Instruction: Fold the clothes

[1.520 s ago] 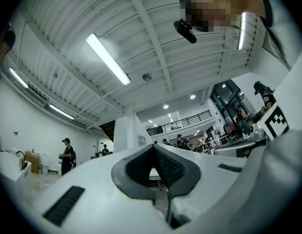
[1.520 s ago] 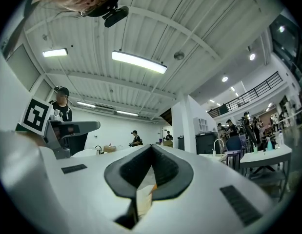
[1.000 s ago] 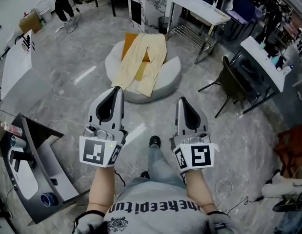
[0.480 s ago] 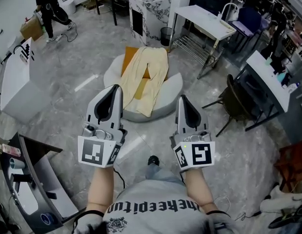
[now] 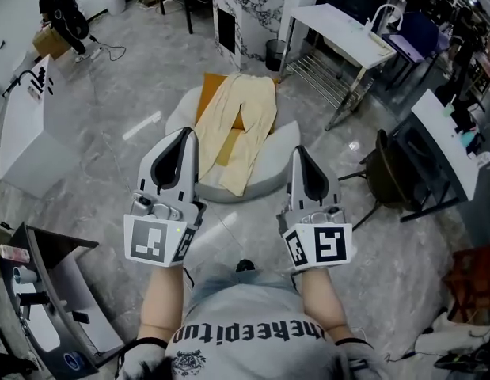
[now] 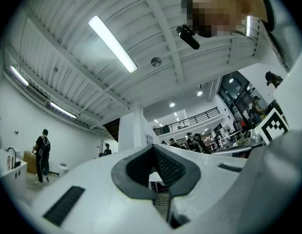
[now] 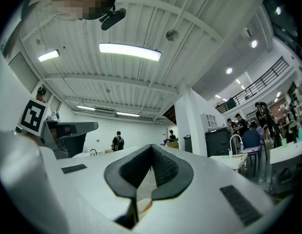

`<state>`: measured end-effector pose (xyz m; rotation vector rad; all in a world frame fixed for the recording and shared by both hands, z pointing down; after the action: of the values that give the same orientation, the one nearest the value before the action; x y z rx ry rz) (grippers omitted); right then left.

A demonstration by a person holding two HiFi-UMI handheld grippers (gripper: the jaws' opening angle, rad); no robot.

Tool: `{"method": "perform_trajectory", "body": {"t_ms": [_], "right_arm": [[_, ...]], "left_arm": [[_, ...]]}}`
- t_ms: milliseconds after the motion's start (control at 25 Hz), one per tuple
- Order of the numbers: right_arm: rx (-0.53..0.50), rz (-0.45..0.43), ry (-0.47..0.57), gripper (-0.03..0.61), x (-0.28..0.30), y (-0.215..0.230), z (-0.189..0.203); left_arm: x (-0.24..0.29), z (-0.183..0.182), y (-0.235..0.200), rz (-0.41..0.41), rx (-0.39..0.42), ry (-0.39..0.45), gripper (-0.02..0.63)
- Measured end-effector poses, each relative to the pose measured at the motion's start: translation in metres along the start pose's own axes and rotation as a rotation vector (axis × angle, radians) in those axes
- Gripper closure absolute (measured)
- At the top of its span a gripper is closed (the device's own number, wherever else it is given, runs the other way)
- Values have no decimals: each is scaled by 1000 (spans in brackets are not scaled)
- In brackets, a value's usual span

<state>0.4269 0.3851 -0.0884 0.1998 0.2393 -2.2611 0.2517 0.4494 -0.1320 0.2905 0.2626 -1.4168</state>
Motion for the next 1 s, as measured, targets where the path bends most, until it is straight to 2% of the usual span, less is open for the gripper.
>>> {"method": "perform_trajectory", "body": {"t_ms": [480,1000], "right_arm": [[4,47,-12,577,82,30,32],[-10,149,-28,577,261,32,62]], "left_arm": [[84,40,-45,53,-15,-1,611],[218,91,-179,164,-35,-37,611]]}}
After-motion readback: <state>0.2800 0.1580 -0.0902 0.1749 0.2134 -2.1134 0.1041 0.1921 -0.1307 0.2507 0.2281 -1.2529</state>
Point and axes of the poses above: the fingertips, and each gripper's own axes: x forward along the fingers, y to its right, z out of its underside, the point moved 2 cm from there along -x, backward along the fingers, and after that the axes turned 5 degrees about -x, right-handed, at the moved point
